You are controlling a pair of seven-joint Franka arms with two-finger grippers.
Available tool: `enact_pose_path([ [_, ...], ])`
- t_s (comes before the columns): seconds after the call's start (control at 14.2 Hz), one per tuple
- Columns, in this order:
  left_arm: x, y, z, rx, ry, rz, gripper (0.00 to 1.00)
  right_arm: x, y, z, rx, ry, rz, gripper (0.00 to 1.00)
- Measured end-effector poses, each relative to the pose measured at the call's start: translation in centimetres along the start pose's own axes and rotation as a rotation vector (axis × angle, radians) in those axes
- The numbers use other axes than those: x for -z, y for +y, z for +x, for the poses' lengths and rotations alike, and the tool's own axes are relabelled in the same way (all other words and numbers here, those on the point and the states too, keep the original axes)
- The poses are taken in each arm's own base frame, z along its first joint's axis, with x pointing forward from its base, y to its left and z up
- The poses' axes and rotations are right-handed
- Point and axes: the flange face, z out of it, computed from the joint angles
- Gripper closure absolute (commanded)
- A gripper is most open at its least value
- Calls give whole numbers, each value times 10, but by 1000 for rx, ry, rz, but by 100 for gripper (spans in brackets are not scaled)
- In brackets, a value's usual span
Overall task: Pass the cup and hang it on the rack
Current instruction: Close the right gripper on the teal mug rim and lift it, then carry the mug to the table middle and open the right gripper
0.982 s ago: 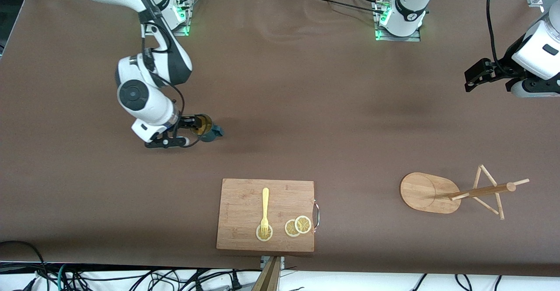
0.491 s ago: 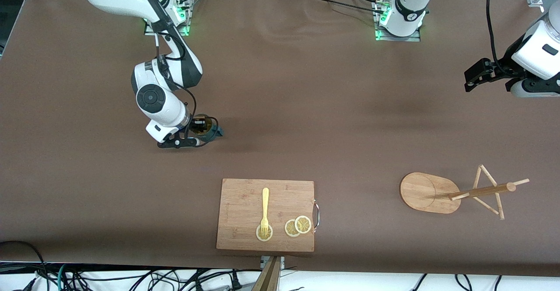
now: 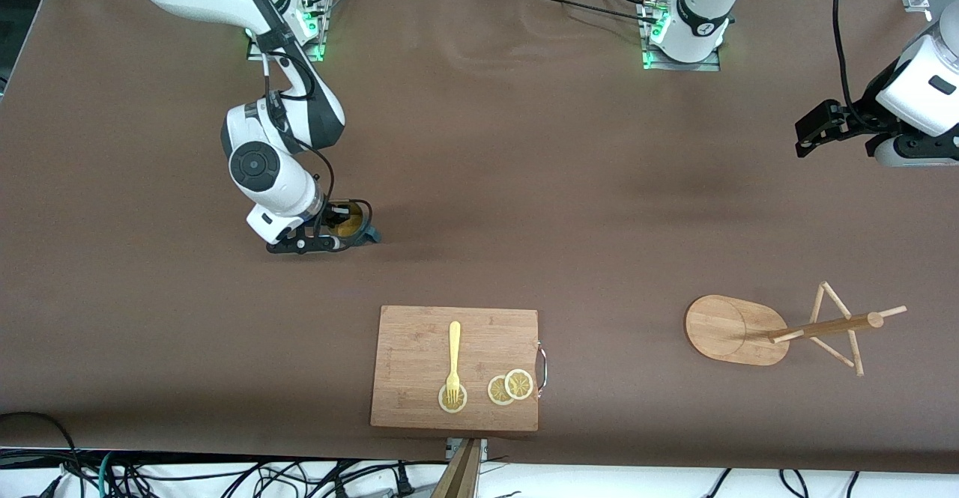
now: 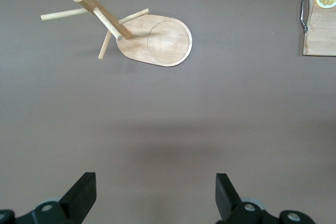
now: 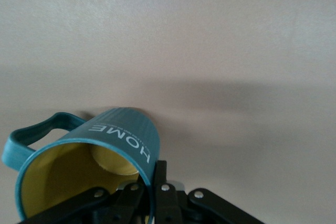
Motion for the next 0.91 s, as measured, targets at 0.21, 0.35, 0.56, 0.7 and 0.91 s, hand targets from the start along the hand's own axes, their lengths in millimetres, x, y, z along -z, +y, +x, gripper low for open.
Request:
enact_pose_path([
  [0.21,0,0,0,0,0,0,0,41,-17,7,-35,-22,26,100],
  [0.35,0,0,0,0,0,0,0,75,-63,8,-76,7,64,100],
  [0.56,0,0,0,1,0,0,0,92,-162,-2,-135,44,100,100],
  [0.7,0,0,0,1,0,0,0,80,-227,-4,-170,57,124,90],
  [0.91,2,-1,0,2,5,0,0,44,-312,-13,-181,80,168,89],
])
